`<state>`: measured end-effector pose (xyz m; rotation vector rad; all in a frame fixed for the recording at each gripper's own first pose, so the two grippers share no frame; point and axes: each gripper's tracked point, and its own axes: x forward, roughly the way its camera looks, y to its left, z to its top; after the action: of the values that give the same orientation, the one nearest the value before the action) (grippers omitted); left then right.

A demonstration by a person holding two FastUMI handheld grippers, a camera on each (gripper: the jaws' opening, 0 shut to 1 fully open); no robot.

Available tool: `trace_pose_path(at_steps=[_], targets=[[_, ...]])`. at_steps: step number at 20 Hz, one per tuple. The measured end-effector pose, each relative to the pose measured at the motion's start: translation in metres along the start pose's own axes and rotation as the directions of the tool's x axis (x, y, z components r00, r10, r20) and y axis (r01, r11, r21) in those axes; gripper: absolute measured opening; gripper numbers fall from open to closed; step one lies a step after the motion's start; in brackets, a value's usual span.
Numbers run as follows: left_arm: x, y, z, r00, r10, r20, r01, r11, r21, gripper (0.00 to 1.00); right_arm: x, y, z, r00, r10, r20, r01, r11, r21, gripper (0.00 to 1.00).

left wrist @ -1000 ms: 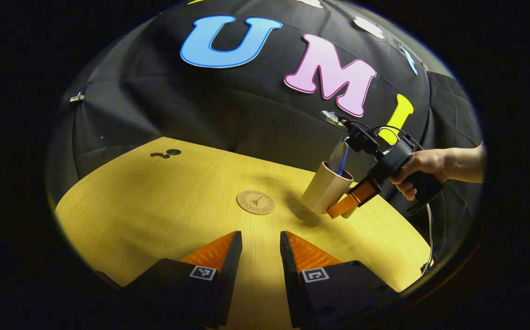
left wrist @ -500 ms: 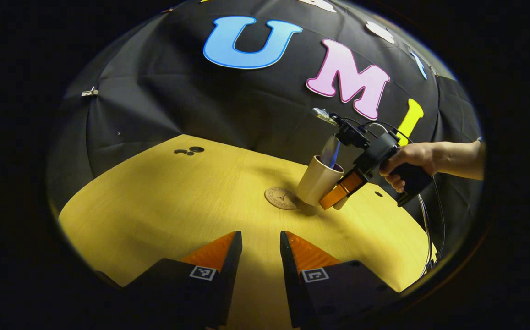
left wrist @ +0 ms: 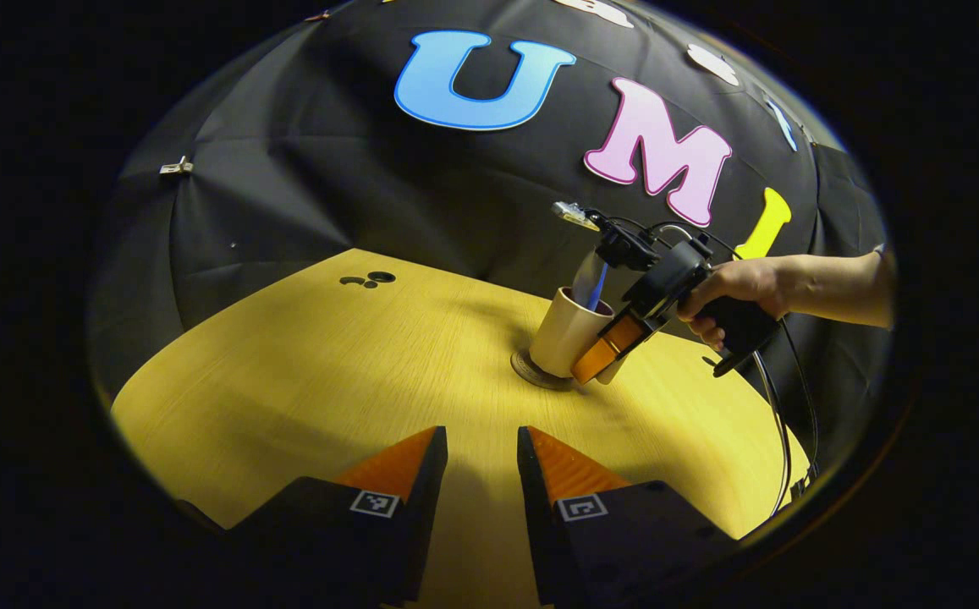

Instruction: Put the toothbrush and toothpaste on the desktop into the cup, then pick up the cup and place it on the coaster on the desktop.

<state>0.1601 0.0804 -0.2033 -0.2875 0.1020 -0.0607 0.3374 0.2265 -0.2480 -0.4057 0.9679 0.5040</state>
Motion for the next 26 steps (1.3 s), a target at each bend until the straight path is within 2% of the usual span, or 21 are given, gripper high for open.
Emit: trace_pose_path(at_steps=[6, 7, 8, 9, 10, 11, 13, 15, 19, 23, 26], targets=[[-0.002, 0.012, 0.000, 1.000, 0.017, 0.000, -0.017, 1.000, -0.014, 0.53, 0.009, 0.007, 0.005, 1.000, -0.002, -0.019, 0.002, 1.000, -0.004, 0.32], [-0.002, 0.014, 0.000, 1.000, 0.019, 0.001, -0.019, 1.000, -0.014, 0.53, 0.011, 0.008, 0.008, 1.000, -0.002, -0.017, 0.002, 1.000, -0.001, 0.26], [-0.003, 0.014, 0.001, 1.000, 0.020, 0.003, -0.019, 1.000, -0.015, 0.53, 0.011, 0.006, 0.007, 1.000, -0.002, -0.021, 0.002, 1.000, 0.005, 0.32], [-0.002, 0.012, 0.001, 1.000, 0.020, 0.006, -0.020, 1.000, -0.014, 0.53, 0.011, 0.006, 0.008, 1.000, -0.003, -0.022, 0.003, 1.000, 0.008, 0.32], [-0.002, 0.012, 0.002, 1.000, 0.019, 0.008, -0.019, 1.000, -0.013, 0.53, 0.010, 0.006, 0.006, 1.000, -0.006, -0.023, 0.006, 1.000, 0.004, 0.26], [-0.001, 0.011, 0.002, 1.000, 0.018, 0.007, -0.018, 1.000, -0.011, 0.53, 0.009, 0.006, 0.007, 1.000, -0.010, -0.017, 0.010, 1.000, -0.003, 0.33], [0.000, 0.010, 0.001, 1.000, 0.017, 0.006, -0.017, 1.000, -0.005, 0.53, 0.004, 0.007, 0.007, 1.000, -0.009, -0.011, 0.008, 1.000, -0.010, 0.33], [0.000, 0.009, 0.002, 1.000, 0.016, 0.006, -0.016, 1.000, -0.002, 0.53, 0.000, 0.008, 0.006, 1.000, -0.007, -0.011, 0.007, 1.000, -0.012, 0.51], [-0.001, 0.002, 0.005, 1.000, 0.011, 0.006, -0.011, 1.000, 0.006, 0.53, -0.010, 0.000, 0.009, 0.999, -0.028, 0.018, 0.029, 0.999, -0.019, 0.69], [-0.003, -0.005, 0.008, 1.000, 0.005, 0.000, -0.005, 1.000, 0.018, 0.53, -0.032, -0.005, 0.017, 0.996, -0.032, 0.089, 0.029, 0.999, 0.029, 0.73], [-0.008, -0.011, 0.011, 1.000, 0.006, -0.004, -0.006, 1.000, 0.029, 0.53, -0.055, -0.010, 0.013, 0.991, -0.041, 0.127, 0.036, 0.998, 0.044, 0.81]])
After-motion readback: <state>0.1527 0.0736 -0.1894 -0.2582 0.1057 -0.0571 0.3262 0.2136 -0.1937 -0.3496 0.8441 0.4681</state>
